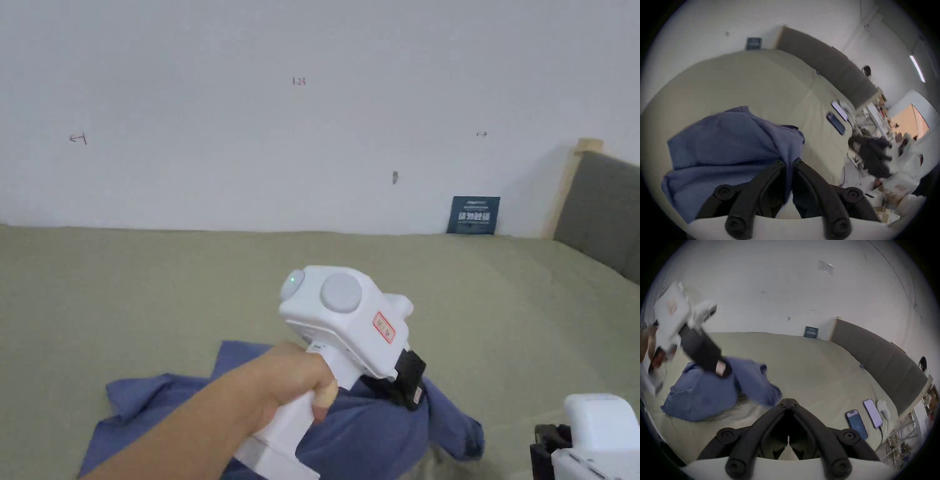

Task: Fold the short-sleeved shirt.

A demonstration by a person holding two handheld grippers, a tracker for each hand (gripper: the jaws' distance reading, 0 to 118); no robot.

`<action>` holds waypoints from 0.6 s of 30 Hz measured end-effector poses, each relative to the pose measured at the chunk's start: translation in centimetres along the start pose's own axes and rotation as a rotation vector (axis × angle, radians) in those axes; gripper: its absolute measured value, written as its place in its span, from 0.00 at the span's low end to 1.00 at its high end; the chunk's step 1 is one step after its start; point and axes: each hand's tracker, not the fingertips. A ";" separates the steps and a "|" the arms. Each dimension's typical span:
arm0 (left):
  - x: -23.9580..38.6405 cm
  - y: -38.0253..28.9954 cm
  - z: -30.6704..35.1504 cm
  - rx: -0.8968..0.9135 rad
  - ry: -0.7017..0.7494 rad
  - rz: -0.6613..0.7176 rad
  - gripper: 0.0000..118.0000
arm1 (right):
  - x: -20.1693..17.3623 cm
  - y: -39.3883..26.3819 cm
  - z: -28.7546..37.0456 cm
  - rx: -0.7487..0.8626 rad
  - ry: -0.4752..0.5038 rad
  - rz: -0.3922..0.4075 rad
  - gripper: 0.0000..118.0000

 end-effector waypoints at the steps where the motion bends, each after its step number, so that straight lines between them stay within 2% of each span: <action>1: 0.1 -0.3 -2.0 -0.032 -0.005 0.000 0.07 | 0.5 -0.3 -0.1 -0.006 -0.015 -0.007 0.00; 2: 0.1 -0.9 -3.5 -0.049 -0.002 0.008 0.07 | 1.0 -0.4 -0.1 -0.011 -0.016 -0.014 0.00; 3: -0.1 -1.3 -4.5 -0.061 0.005 0.018 0.11 | 1.2 -0.5 -0.1 -0.016 -0.019 -0.022 0.00; 4: -0.3 -1.8 -5.4 -0.062 0.029 0.027 0.28 | 1.4 -0.5 -0.1 -0.022 -0.023 -0.026 0.00; 6: -1.5 -2.5 -5.7 -0.037 0.062 0.081 0.91 | 1.3 -0.4 -0.2 -0.024 -0.021 -0.029 0.00; 7: -2.3 -2.8 -5.2 -0.036 0.072 0.119 0.96 | 1.2 -0.2 -0.3 -0.031 -0.017 -0.025 0.00; 10: -3.9 -3.9 -0.3 0.051 0.087 0.202 0.91 | 0.6 0.6 -0.5 -0.037 0.010 -0.034 0.00; 12: -4.7 -5.3 4.5 0.145 0.172 0.220 0.78 | 0.0 1.3 -0.3 -0.025 0.023 -0.044 0.00; 14: -6.0 -7.7 9.9 0.251 0.261 0.220 0.68 | -0.8 2.2 0.1 -0.003 0.037 -0.036 0.00; 15: -6.4 -9.0 12.0 0.285 0.307 0.226 0.55 | -1.2 2.5 0.2 0.004 0.044 -0.031 0.00; 16: -6.5 -11.0 14.8 0.328 0.374 0.237 0.36 | -1.6 2.8 0.3 0.011 0.054 -0.030 0.00; 17: -7.0 -13.0 16.9 0.366 0.430 0.258 0.12 | -2.0 3.1 0.5 0.014 0.065 -0.035 0.00; 18: -7.4 -14.8 18.5 0.389 0.503 0.271 0.00 | -2.3 3.3 0.5 0.013 0.082 -0.044 0.00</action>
